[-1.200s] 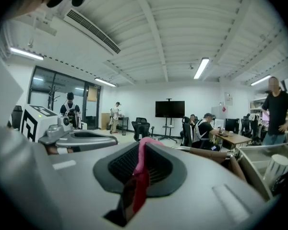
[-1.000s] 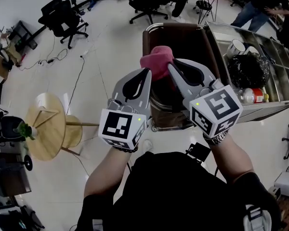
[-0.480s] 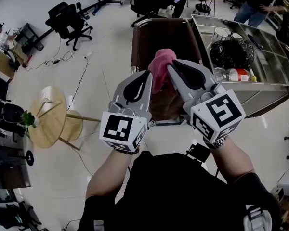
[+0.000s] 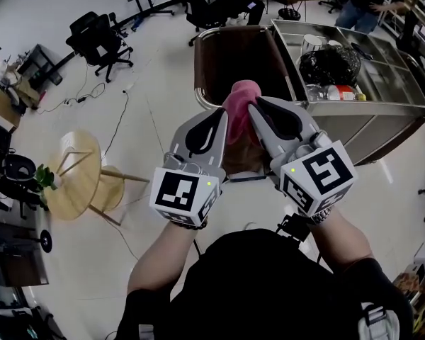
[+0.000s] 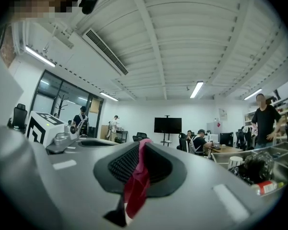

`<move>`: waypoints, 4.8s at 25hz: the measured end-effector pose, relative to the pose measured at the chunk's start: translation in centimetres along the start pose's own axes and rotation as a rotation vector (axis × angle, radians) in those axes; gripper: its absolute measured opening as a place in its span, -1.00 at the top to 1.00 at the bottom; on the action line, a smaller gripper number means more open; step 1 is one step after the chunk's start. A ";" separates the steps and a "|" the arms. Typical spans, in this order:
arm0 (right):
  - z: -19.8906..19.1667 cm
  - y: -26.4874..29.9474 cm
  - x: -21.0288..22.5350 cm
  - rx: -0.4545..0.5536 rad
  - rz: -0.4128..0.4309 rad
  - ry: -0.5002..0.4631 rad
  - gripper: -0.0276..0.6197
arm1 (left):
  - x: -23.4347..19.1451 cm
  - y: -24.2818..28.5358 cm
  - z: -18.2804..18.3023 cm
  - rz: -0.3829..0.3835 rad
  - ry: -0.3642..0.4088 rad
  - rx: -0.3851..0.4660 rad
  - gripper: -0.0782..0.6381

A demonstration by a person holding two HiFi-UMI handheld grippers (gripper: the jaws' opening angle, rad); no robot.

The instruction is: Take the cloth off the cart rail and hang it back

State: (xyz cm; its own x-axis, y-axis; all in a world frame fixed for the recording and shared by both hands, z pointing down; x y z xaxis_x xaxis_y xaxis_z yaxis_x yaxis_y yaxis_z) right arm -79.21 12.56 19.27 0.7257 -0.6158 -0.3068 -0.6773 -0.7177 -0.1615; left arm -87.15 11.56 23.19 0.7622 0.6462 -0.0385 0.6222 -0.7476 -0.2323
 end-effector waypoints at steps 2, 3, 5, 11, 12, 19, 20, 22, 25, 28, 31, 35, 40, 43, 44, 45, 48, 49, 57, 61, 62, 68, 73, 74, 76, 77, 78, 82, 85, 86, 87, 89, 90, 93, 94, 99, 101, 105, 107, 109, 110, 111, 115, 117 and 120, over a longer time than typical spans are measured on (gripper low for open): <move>0.4 -0.4 -1.1 -0.008 -0.019 -0.002 0.81 | 0.2 -1.1 0.8 -0.022 0.010 0.022 0.77; 0.5 -0.5 -1.6 -0.012 -0.029 -0.001 0.81 | 0.3 -1.7 0.9 -0.031 0.009 0.023 0.77; 0.4 -0.9 -2.9 -0.018 -0.045 -0.002 0.81 | 0.4 -3.0 0.8 -0.046 0.002 0.019 0.77; 0.6 -2.1 -6.6 -0.036 -0.082 -0.010 0.81 | 1.1 -6.7 1.2 -0.080 -0.010 0.022 0.77; 0.7 -2.2 -7.0 -0.039 -0.087 -0.010 0.81 | 1.2 -7.1 1.2 -0.084 -0.011 0.021 0.77; -0.3 -2.4 -8.1 -0.061 -0.098 -0.001 0.81 | 1.0 -8.3 0.4 -0.082 -0.024 0.015 0.77; -0.3 -2.5 -8.1 -0.060 -0.095 -0.001 0.81 | 1.0 -8.3 0.3 -0.080 -0.026 0.013 0.77; -0.1 -2.5 -8.1 -0.057 -0.089 -0.002 0.81 | 1.2 -8.3 0.6 -0.075 -0.023 0.017 0.77; 0.3 -2.6 -7.9 -0.054 -0.085 -0.005 0.81 | 1.6 -8.2 1.1 -0.076 -0.015 0.024 0.77; 0.5 -2.5 -7.8 -0.052 -0.081 -0.009 0.81 | 1.8 -8.1 1.1 -0.076 -0.011 0.026 0.77; 0.4 -2.6 -7.4 -0.049 -0.074 -0.011 0.81 | 2.0 -7.5 1.1 -0.077 -0.003 0.030 0.77; 0.3 -2.9 -6.9 -0.049 -0.075 -0.011 0.81 | 2.4 -7.5 0.4 -0.046 -0.058 -0.066 0.77; 0.6 -3.1 -6.6 -0.044 -0.082 -0.013 0.81 | 2.2 -6.9 1.1 -0.077 -0.026 0.032 0.77; 0.6 -3.2 -6.7 -0.045 -0.091 -0.013 0.81 | 2.2 -6.9 0.9 -0.083 -0.031 0.021 0.77; 0.6 -3.2 -6.7 -0.046 -0.095 -0.013 0.81 | 2.2 -6.9 0.9 -0.086 -0.033 0.020 0.77; 0.6 -3.2 -6.8 -0.048 -0.100 -0.014 0.81 | 2.2 -6.9 0.9 -0.090 -0.034 0.020 0.77; 0.8 -3.0 -7.2 -0.056 -0.121 -0.016 0.81 | 1.9 -7.1 1.1 -0.107 -0.040 0.018 0.77; 0.8 -3.0 -7.1 -0.057 -0.127 -0.017 0.81 | 1.9 -7.0 1.1 -0.115 -0.042 0.016 0.77; 0.7 -4.0 -5.7 -0.091 -0.210 -0.036 0.81 | 2.7 -5.0 0.9 -0.198 -0.082 0.008 0.77; 1.4 -5.9 -4.4 -0.098 -0.252 -0.041 0.81 | 4.9 -3.8 1.2 -0.250 -0.087 -0.004 0.77; 1.0 -6.9 -3.8 -0.099 -0.265 -0.041 0.81 | 5.9 -3.3 0.8 -0.263 -0.086 -0.007 0.77; -3.4 -9.6 -1.8 -0.112 -0.403 -0.024 0.81 | 7.7 -0.3 -3.6 -0.388 -0.086 -0.039 0.77; -4.6 -10.7 1.9 -0.156 -0.498 -0.019 0.81 | 8.8 4.0 -4.5 -0.478 -0.122 -0.061 0.77; -4.8 -11.8 2.6 -0.161 -0.517 -0.022 0.81 | 9.9 4.8 -4.7 -0.498 -0.127 -0.061 0.77; -5.1 -15.1 3.9 -0.164 -0.551 -0.032 0.81 | 13.2 5.9 -5.6 -0.532 -0.130 -0.064 0.77; -5.2 -16.9 4.6 -0.165 -0.566 -0.035 0.81 | 15.0 6.5 -6.0 -0.547 -0.131 -0.067 0.77; -5.1 -18.6 5.5 -0.166 -0.580 -0.037 0.81 | 16.8 7.2 -6.3 -0.561 -0.133 -0.073 0.77; -4.6 -23.5 8.7 -0.176 -0.626 -0.040 0.81 | 22.3 10.1 -7.0 -0.612 -0.143 -0.090 0.77; -5.7 -26.9 10.4 -0.186 -0.664 -0.036 0.81 | 25.7 11.9 -8.2 -0.651 -0.144 -0.095 0.77; -6.1 -28.1 11.1 -0.189 -0.678 -0.033 0.81 | 26.9 12.6 -8.7 -0.661 -0.145 -0.100 0.77; -6.4 -29.4 12.0 -0.192 -0.695 -0.028 0.81 | 28.1 13.3 -9.1 -0.670 -0.148 -0.108 0.77; -6.9 -31.7 13.5 -0.196 -0.731 -0.014 0.81 | 30.4 14.7 -9.9 -0.696 -0.149 -0.123 0.77; -7.3 -32.8 14.1 -0.198 -0.750 -0.007 0.81 | 31.5 15.3 -10.3 -0.712 -0.147 -0.129 0.77; -8.4 -35.7 15.9 -0.212 -0.809 -0.005 0.81 | 34.0 16.9 -12.1 -0.750 -0.152 -0.150 0.77; -8.8 -36.4 16.6 -0.218 -0.823 -0.008 0.81 | 34.7 17.6 -12.8 -0.764 -0.155 -0.157 0.77; -10.2 -39.8 21.2 -0.246 -0.892 -0.014 0.81 | 38.4 22.0 -16.9 -0.817 -0.157 -0.209 0.77; -10.8 -40.8 22.9 -0.256 -0.919 -0.023 0.81 | 39.4 23.6 -19.2 -0.833 -0.161 -0.229 0.77; -13.2 -41.4 26.0 -0.283 -0.955 -0.047 0.81 | 40.3 27.2 -23.6 -0.857 -0.189 -0.249 0.77; -14.8 -41.6 27.6 -0.296 -0.968 -0.054 0.81 | 40.7 28.9 -25.4 -0.867 -0.195 -0.255 0.77; -16.3 -41.3 28.8 -0.309 -0.976 -0.069 0.81 | 40.5 30.1 -27.1 -0.874 -0.197 -0.252 0.77; -17.0 -40.8 29.3 -0.313 -0.979 -0.078 0.81 | 40.0 30.6 -28.1 -0.877 -0.199 -0.249 0.77; -17.8 -40.3 29.7 -0.319 -0.981 -0.084 0.81 | 39.5 31.2 -29.0 -0.879 -0.201 -0.248 0.77; -19.5 -39.4 32.6 -0.330 -0.995 -0.094 0.81 | 39.1 34.6 -31.3 -0.892 -0.204 -0.260 0.77; -20.3 -39.3 34.3 -0.340 -0.996 -0.097 0.81 | 39.2 36.4 -32.0 -0.896 -0.202 -0.264 0.77; -21.1 -39.7 36.4 -0.350 -1.003 -0.099 0.81 | 39.8 38.8 -32.6 -0.900 -0.202 -0.262 0.77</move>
State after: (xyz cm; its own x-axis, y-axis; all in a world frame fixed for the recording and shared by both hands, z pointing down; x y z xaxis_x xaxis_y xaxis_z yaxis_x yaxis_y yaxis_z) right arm -23.41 11.78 34.33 0.9088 0.3259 -0.2606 0.3076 -0.9452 -0.1091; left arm -26.84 3.24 44.32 -0.0507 0.9910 -0.1240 0.9984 0.0470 -0.0323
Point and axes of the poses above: the fingertips, and each gripper's own axes: y forward along the fingers, x to its right, z out of its top, the point moved 3 cm from there along -y, backward along the fingers, and after that the axes turned 12 degrees about -y, right-handed, at the moved point
